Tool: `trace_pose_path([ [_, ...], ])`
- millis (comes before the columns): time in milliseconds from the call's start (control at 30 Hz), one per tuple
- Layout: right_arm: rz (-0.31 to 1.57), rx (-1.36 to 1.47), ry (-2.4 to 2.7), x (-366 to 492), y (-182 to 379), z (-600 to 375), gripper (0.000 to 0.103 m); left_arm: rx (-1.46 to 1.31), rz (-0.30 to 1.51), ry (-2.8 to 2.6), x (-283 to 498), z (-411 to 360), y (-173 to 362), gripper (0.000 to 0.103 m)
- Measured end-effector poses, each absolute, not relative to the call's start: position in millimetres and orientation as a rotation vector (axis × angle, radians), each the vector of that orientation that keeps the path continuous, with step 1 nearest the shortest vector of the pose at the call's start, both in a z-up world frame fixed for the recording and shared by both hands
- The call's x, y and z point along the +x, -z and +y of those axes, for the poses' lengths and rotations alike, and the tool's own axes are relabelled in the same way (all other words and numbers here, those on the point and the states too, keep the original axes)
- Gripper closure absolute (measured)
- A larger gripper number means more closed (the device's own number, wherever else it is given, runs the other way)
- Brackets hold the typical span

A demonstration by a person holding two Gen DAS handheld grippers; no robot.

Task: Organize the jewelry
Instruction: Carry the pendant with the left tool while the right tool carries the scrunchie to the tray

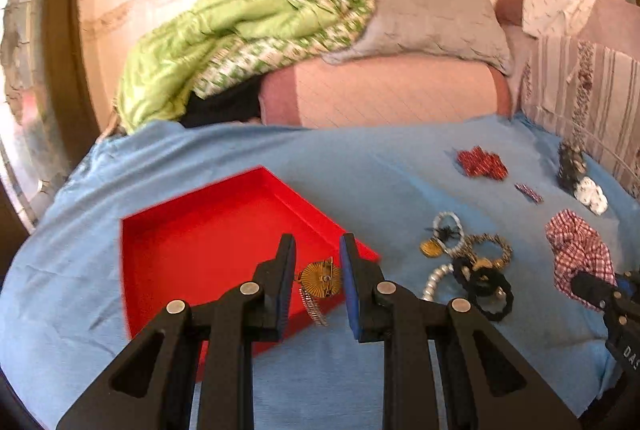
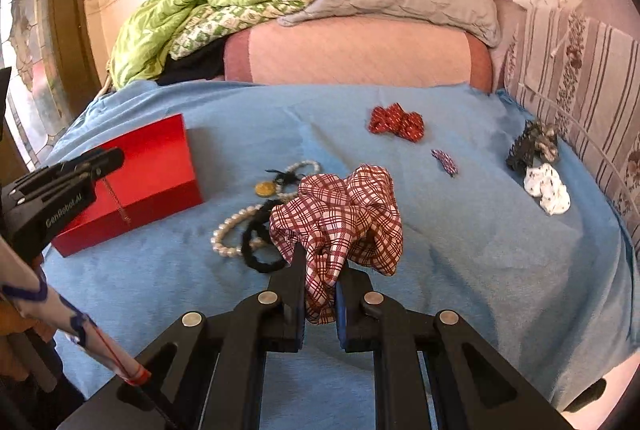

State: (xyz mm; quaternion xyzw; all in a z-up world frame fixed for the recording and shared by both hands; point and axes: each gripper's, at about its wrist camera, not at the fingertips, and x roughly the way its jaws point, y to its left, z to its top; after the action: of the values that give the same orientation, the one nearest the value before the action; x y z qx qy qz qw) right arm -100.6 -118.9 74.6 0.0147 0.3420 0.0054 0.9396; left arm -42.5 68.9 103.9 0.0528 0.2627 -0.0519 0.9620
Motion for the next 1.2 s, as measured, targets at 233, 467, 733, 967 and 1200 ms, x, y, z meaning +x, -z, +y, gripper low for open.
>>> trace_pose_path([
  [233, 0.671, -0.011, -0.09, -104.9, -99.9, -87.2, 0.091, 0.084, 0.485, 0.033, -52.9, 93.6, -125.6, 0.081],
  [467, 0.672, -0.007, -0.187, -93.7, -119.8, -55.5, 0.091, 0.057, 0.467, -0.02, -57.8, 119.9, -138.8, 0.081],
  [733, 0.685, -0.012, -0.259, -70.5, -131.6, -24.6, 0.091, 0.025, 0.483, -0.044, -48.0, 139.4, -140.4, 0.081],
  [967, 0.708, -0.006, -0.294, -50.3, -133.3, -7.3, 0.09, 0.01, 0.503, -0.054, -37.2, 149.1, -137.8, 0.081],
  [1200, 0.712, -0.021, -0.321, -31.8, -135.4, 8.8, 0.09, -0.005, 0.539, -0.07, -19.4, 160.4, -131.3, 0.081],
])
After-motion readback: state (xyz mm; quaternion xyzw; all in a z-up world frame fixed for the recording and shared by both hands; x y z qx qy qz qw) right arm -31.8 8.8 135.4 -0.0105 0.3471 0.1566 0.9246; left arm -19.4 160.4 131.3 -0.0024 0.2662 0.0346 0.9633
